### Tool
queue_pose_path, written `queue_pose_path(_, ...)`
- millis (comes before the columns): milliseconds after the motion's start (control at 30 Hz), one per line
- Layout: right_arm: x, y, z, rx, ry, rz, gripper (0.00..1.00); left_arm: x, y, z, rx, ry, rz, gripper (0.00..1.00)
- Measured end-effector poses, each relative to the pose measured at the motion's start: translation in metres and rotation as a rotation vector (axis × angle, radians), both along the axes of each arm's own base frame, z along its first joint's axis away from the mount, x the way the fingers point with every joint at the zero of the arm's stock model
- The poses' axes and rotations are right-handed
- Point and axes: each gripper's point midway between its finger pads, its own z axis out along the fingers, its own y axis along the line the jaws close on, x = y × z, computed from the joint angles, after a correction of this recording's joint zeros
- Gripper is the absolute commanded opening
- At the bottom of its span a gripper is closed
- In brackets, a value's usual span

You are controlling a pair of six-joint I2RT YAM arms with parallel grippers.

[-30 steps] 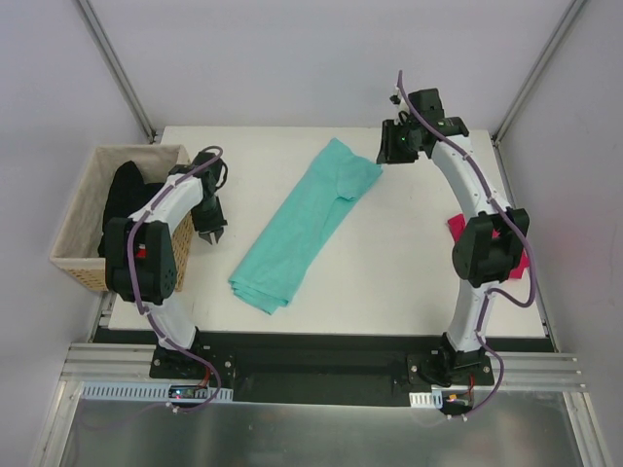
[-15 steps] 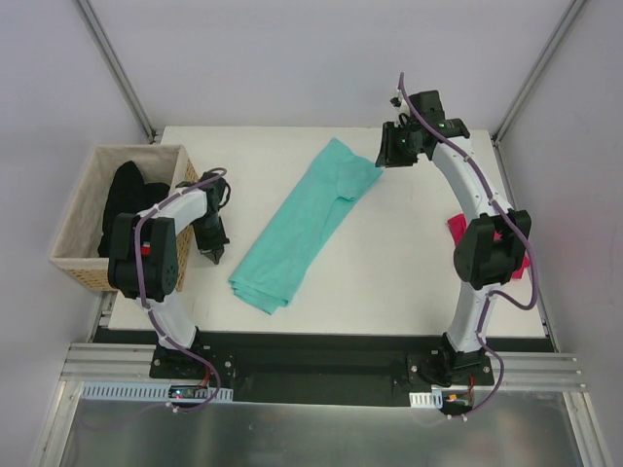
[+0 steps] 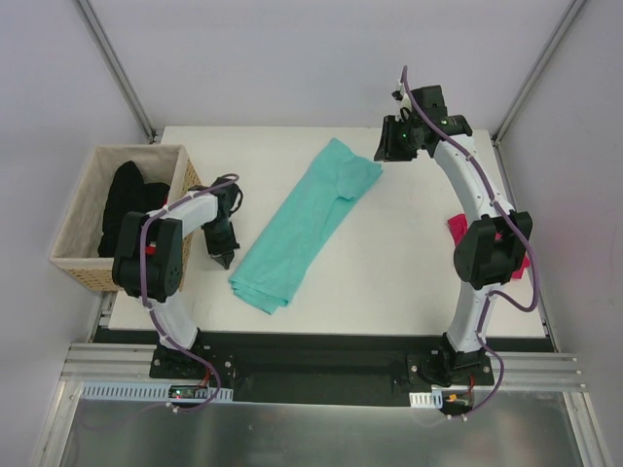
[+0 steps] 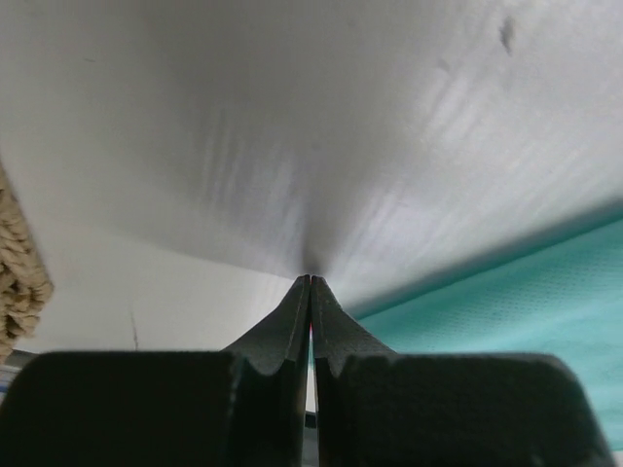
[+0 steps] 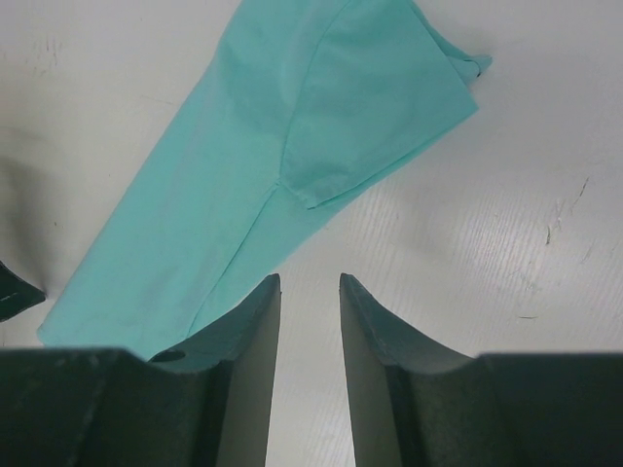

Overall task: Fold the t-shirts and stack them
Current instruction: Rotate the tshirt 90 degrees

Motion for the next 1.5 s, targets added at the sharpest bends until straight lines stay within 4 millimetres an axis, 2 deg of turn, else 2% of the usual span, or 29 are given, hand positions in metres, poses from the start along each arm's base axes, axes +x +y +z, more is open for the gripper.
queue_pose_path(167, 0.0, 0.0, 0.0, 0.005, 0.003, -0.002, 0.34, -0.004, -0.02, -0.004, -0.009, 0.02, -0.06, 0.0)
queue_pose_path(867, 0.001, 0.007, 0.003, 0.056, 0.01, 0.0, 0.33, -0.035, -0.07, -0.001, -0.026, 0.087, -0.159, 0.0)
queue_pose_path(1233, 0.003, 0.008, 0.002, 0.062, 0.012, -0.002, 0.32, -0.037, -0.103, 0.0, -0.035, 0.104, -0.23, 0.0)
queue_pose_path(1500, 0.004, 0.003, 0.002, 0.062, 0.012, -0.013, 0.32, -0.033, -0.118, 0.004, -0.051, 0.105, -0.247, 0.0)
